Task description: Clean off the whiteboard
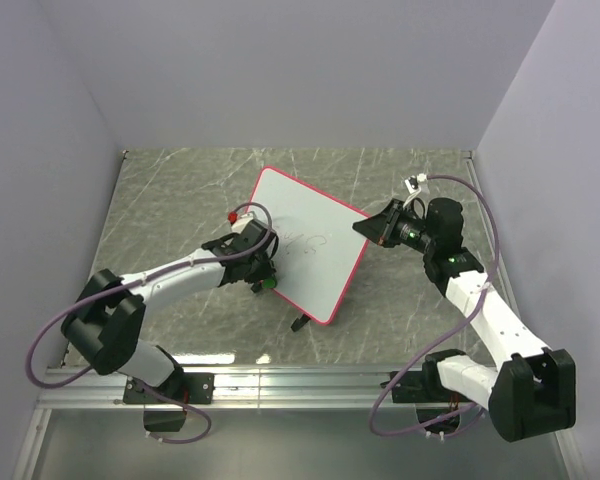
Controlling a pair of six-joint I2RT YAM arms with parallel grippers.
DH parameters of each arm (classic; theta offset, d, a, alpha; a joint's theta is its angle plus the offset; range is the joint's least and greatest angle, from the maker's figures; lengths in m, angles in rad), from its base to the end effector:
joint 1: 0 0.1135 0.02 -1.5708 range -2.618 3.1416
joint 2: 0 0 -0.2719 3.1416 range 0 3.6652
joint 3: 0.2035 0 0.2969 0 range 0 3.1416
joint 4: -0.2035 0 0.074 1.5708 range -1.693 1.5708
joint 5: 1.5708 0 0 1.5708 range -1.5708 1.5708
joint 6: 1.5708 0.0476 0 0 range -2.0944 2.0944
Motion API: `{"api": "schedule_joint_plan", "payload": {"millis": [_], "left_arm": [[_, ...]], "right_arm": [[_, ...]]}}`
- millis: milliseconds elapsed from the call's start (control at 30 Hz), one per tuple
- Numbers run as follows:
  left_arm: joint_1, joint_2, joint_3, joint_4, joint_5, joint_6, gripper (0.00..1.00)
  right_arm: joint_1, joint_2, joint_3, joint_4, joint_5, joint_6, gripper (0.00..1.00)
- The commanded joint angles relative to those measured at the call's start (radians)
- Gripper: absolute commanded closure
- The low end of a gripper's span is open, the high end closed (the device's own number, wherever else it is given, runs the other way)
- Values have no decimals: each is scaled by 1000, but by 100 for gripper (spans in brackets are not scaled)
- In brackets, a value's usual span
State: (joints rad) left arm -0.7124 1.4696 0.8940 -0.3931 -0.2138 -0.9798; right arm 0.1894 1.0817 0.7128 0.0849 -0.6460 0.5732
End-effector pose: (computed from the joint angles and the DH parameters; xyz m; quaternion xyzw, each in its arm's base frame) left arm 0.2619 -0.2129 0.1767 -0.1579 0.9369 -0.1532 0.2717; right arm 0.2820 0.0832 0.2733 -0.0422 0.7811 0.4474 0.4335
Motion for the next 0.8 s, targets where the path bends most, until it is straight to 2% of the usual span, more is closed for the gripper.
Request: {"api": "schedule_joint_plan", "payload": {"millis": [0, 67, 300, 400, 533, 633, 767], "left_arm": [[-5, 83, 70, -21, 11, 70, 100], [-31, 95, 114, -16, 40, 75, 100], [-199, 176, 426, -78, 54, 72, 100], [-246, 196, 485, -46, 94, 55, 100], [-262, 186, 493, -12, 106, 55, 100], [-251, 166, 464, 0, 59, 61, 100], [-173, 118, 323, 83, 63, 44, 100]], "right_arm": [[41, -19, -16, -86, -61, -56, 100], [41, -17, -15, -86, -61, -56, 100], [41, -25, -9, -89, -58, -68, 100], [42, -28, -9, -94, -52, -75, 100], [45, -29, -3, -103, -49, -84, 100], [47, -31, 0, -108, -50, -87, 100], [47, -37, -1, -117, -49, -91, 100]]}}
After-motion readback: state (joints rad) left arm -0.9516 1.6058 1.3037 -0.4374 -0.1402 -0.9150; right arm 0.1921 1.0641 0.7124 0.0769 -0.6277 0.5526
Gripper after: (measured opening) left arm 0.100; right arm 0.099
